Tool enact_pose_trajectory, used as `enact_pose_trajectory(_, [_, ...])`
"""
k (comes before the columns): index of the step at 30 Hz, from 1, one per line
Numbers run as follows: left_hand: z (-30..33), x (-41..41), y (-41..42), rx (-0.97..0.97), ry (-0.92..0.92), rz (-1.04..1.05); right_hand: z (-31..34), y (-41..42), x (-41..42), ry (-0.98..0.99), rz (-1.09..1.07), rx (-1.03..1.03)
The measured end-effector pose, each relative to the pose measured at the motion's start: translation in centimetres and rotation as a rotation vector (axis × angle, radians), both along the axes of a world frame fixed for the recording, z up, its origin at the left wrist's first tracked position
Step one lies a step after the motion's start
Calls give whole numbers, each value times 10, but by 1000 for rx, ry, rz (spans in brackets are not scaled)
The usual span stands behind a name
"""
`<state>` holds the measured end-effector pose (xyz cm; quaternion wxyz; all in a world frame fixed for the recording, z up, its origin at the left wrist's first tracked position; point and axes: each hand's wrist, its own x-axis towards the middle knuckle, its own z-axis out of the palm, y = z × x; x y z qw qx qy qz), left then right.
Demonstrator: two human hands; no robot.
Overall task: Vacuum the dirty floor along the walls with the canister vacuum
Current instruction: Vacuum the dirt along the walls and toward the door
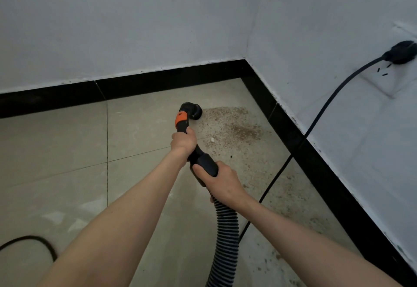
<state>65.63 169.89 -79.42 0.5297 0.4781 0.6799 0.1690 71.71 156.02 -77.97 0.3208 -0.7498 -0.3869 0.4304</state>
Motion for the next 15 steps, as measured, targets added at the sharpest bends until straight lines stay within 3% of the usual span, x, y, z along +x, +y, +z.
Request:
enact_pose_trajectory(6, [-3, 15, 2, 9, -96, -25, 1, 0, 12, 61, -74, 23])
enact_pose_trajectory(15, [-15, 48, -2, 24, -93, -93, -14, -7, 35, 29, -138, -1])
